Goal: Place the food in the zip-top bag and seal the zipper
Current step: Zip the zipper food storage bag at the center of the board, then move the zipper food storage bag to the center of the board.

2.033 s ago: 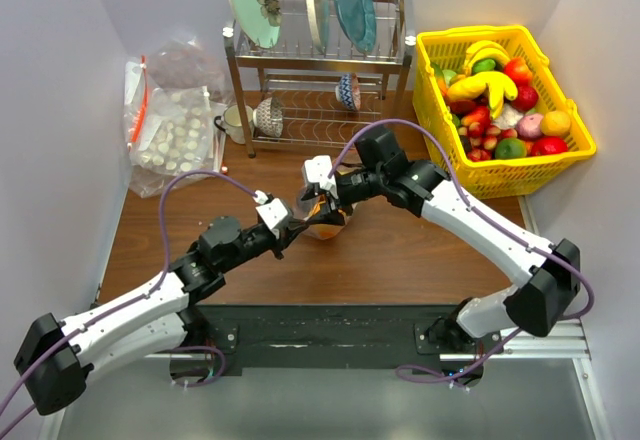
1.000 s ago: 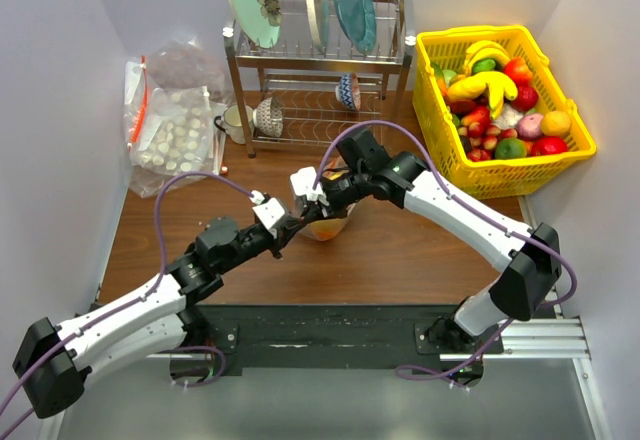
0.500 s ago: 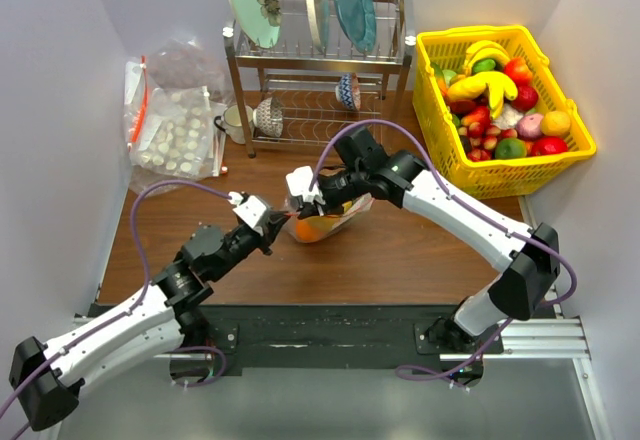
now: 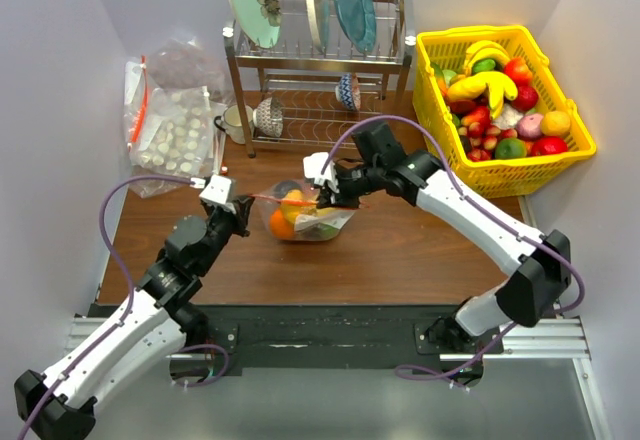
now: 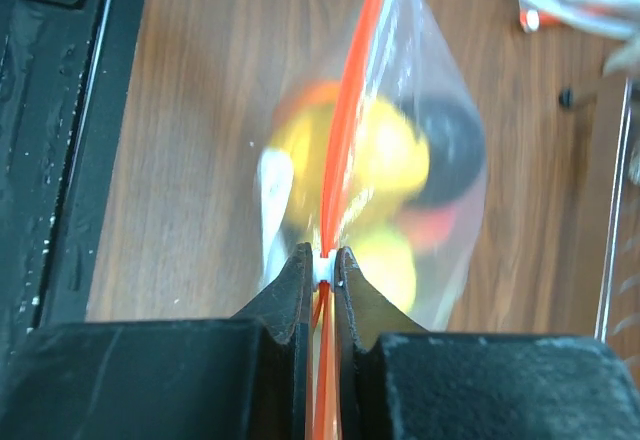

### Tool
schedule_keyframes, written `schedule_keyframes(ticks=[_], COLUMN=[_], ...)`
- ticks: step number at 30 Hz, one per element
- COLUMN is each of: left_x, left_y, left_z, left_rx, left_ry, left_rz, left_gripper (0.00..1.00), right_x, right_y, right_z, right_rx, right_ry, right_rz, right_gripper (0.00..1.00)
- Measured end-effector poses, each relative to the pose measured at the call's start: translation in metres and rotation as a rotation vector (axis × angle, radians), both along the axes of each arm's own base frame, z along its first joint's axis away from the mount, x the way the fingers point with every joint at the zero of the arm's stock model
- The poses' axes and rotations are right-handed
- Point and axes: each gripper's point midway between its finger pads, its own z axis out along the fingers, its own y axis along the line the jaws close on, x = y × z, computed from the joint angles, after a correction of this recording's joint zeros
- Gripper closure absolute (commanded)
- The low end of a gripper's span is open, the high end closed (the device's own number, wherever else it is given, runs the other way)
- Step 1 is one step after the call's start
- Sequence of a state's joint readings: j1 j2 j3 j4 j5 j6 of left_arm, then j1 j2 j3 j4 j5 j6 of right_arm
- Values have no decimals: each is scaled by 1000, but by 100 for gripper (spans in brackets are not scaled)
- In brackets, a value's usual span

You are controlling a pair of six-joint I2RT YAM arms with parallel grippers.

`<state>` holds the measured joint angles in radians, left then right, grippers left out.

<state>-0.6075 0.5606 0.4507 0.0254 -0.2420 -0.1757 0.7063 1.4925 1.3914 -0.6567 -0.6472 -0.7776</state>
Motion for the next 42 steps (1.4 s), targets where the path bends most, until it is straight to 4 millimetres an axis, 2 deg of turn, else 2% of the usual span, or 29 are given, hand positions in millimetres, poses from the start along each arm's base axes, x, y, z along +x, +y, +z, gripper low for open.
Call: schedule_keyframes(ticks=[9,14,19,27,36,40,42], left_x=[7,11,14,15,18,32,45], left_y=[5,7,10,11,9,4,1], left_z=[17,12,9,8,4,-3,-7], left_rx=[9,24,32,35,42,68,85], left_ry=[2,23,32,35,48,85,110], left_rz=[39,56,73,81,79,90,108], left_gripper=[100,100,100,100,100,100,100], right_x=[-7,-9,-2,11,17,29,45], right_y=[-49,-67,-80,-93,-97,-99,-99], right_z=[15,14,8,2,1,0,-1], right_rx=[72,80,78,75,92,90,79], right_ry=[19,18,30,34,40,50,57], right_rz=[-178,-267,-356,-470,-523,-577,-633], right_gripper=[100,100,100,100,100,100,100])
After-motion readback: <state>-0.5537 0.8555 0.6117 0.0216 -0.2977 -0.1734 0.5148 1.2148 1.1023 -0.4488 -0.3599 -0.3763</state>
